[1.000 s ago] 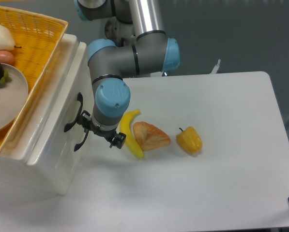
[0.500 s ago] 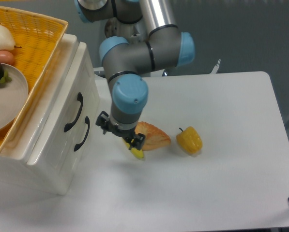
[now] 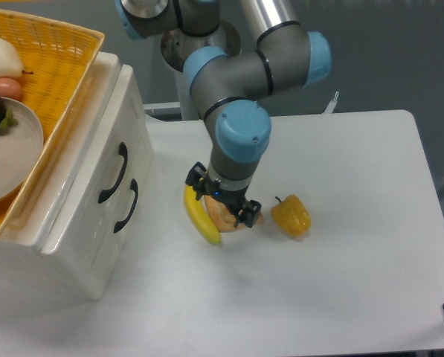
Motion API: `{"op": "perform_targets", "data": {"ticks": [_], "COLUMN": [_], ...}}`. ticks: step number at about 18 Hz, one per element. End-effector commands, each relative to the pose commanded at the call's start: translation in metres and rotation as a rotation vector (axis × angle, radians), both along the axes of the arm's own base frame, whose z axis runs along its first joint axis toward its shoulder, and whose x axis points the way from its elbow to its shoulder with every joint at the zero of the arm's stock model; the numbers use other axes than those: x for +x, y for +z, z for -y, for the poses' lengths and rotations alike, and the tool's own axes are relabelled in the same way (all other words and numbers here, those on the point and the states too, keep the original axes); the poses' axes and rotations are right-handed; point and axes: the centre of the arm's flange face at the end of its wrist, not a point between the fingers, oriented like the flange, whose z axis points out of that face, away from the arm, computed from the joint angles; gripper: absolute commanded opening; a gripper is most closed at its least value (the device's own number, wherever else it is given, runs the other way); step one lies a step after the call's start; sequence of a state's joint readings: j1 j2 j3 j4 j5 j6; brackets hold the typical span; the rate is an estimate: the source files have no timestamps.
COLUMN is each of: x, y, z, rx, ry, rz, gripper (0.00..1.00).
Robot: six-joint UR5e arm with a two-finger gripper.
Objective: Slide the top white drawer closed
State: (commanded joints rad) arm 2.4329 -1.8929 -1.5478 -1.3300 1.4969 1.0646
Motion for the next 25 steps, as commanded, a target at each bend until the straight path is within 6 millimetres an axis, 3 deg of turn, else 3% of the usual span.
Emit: {"op": "perform_targets", "data": {"ticks": [3, 14, 21, 25], "x": [-0.014, -0.107, -0.142, -0.151], "y": [0.001, -0.003, 0.001, 0.002], "z": [0.011, 0.106, 0.149, 0.162], "rx": [-0.033, -0.006, 0.011, -0.074], "ry": [-0.015, -0.244, -0.384, -0.447], "rz": [-0.03, -0.017, -0.03, -0.053], "gripper": [1.0, 1.0, 1.0, 1.0]}}
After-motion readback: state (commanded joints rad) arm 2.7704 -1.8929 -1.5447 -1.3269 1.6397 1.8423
